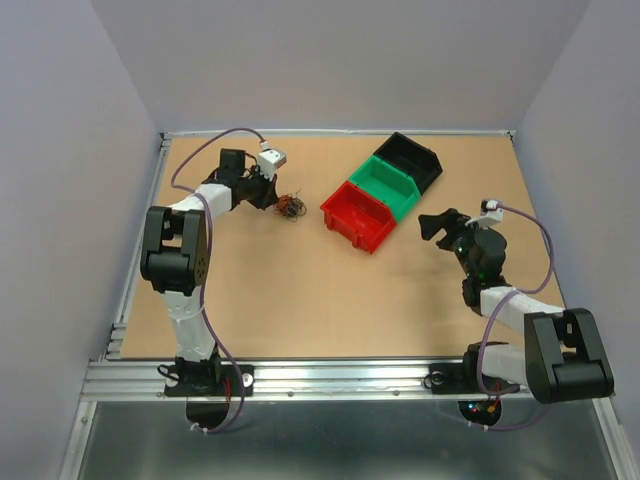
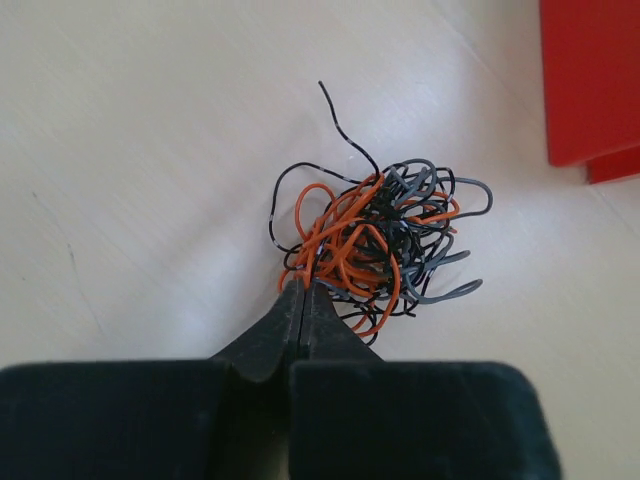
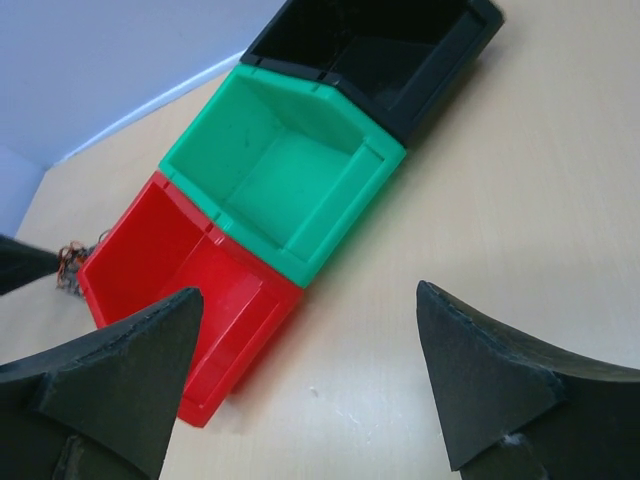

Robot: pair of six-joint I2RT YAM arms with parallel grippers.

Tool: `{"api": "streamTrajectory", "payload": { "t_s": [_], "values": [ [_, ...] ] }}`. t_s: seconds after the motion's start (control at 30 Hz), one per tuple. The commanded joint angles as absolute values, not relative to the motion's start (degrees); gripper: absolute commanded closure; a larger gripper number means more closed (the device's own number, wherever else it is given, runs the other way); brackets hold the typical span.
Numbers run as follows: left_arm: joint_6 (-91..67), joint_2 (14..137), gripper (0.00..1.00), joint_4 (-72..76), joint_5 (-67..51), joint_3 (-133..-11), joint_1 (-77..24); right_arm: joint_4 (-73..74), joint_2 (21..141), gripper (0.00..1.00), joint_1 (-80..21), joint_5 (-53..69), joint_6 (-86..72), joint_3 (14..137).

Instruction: Untangle the cables

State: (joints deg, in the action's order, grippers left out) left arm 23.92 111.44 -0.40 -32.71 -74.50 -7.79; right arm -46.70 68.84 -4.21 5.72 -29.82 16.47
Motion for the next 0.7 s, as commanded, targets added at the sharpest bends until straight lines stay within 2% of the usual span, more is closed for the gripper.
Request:
{"api": "streamTrajectory", "payload": {
  "t_s": [0.0, 0.2, 0.33, 0.5, 0.67],
  "values": [
    [25.39, 108.91, 1.00, -1.50, -35.33, -75.95, -8.44, -48.25, 70.75, 0.09, -5.53, 15.98, -29.18, 22.05],
    [32.24, 100.20, 1.00, -3.77, -45.08, -68.04, -10.02, -48.08, 75.93, 0.15, -16.07, 19.77, -22.07, 26.80],
    [41.91, 96.34, 1.00, -11.59, -51.31, -64.87, -10.99, -47.81, 78.56, 0.17, -25.11, 21.53, -16.98, 30.31],
    [50.88, 92.03, 1.00, -16.87, -55.37, -61.53, -11.16, -46.15, 83.58, 0.26, -32.51, 24.43, -13.54, 35.50],
    [56.85, 90.88, 1.00, -22.66, -59.31, -61.08, -11.25, -45.35, 89.64, 0.26, -39.62, 22.69, -9.15, 40.33]
  ]
}}
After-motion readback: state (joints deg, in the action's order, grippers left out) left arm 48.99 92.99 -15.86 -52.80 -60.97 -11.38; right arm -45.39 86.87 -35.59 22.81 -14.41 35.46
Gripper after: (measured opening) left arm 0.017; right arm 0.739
